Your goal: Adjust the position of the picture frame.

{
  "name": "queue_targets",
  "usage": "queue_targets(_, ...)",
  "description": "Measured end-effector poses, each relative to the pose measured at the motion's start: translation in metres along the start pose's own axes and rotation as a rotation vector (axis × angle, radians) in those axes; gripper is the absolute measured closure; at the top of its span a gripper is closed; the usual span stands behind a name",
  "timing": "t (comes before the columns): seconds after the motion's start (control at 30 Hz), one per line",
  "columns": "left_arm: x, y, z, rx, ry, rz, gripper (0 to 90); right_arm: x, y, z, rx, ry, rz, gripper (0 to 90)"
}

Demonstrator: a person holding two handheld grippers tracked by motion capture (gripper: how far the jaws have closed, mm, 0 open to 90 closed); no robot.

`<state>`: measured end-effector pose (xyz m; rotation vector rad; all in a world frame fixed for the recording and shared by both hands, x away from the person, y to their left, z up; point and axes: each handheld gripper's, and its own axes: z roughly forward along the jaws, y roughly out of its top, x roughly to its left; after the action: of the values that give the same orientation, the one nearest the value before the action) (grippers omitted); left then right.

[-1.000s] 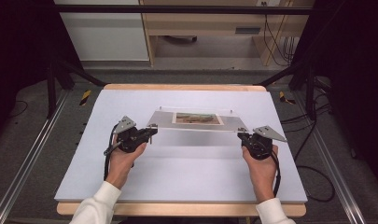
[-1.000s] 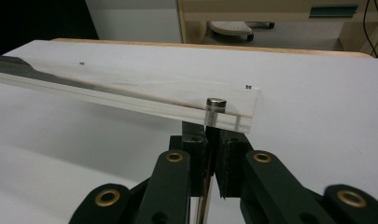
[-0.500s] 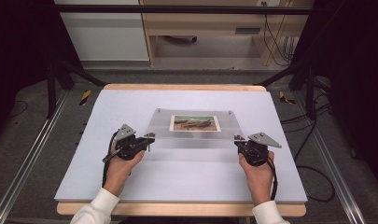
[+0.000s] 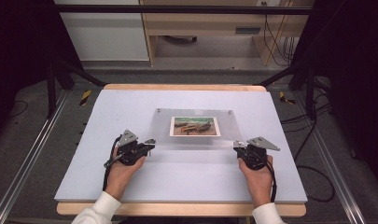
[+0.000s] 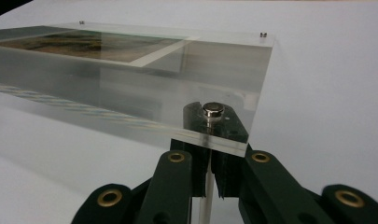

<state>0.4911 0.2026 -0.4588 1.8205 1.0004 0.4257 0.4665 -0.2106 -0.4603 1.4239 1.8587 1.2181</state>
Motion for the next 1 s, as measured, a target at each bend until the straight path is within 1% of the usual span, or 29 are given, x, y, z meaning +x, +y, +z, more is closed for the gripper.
queue_targets(0.1, 0.000, -0.003, 0.001, 0.015, -0.003, 0.006, 84.1, 0.000, -0.002, 0.001, 0.009, 0.000, -0.007, 84.8)
queue_targets(0.27, -0.002, -0.007, 0.001, 0.018, 0.003, 0.007, 84.2, -0.001, -0.005, 0.002, 0.027, -0.005, -0.016, 84.7)
queue_targets(0.4, -0.005, -0.009, 0.001, 0.031, 0.002, 0.014, 84.2, -0.002, -0.006, 0.002, 0.038, -0.001, -0.004, 84.6)
queue_targets(0.53, -0.005, -0.011, 0.001, 0.039, 0.001, 0.019, 84.2, -0.004, -0.007, 0.003, 0.048, 0.007, -0.007, 84.7)
queue_targets(0.63, -0.005, -0.013, 0.001, 0.041, 0.005, 0.018, 84.1, -0.003, -0.008, 0.003, 0.054, 0.003, -0.010, 84.7)
queue_targets(0.87, -0.004, -0.015, -0.006, 0.044, 0.012, 0.013, 84.2, 0.002, -0.011, -0.001, 0.059, 0.020, -0.012, 85.0)
queue_targets(0.9, -0.003, -0.016, -0.008, 0.045, 0.014, 0.013, 84.2, 0.005, -0.012, -0.003, 0.062, 0.028, -0.025, 85.0)
queue_targets(0.97, -0.003, -0.017, -0.009, 0.049, 0.016, 0.016, 84.1, 0.006, -0.013, -0.004, 0.065, 0.028, -0.025, 85.0)
queue_targets(1.0, -0.003, -0.017, -0.010, 0.050, 0.017, 0.014, 84.1, 0.009, -0.015, -0.006, 0.069, 0.034, -0.025, 85.0)
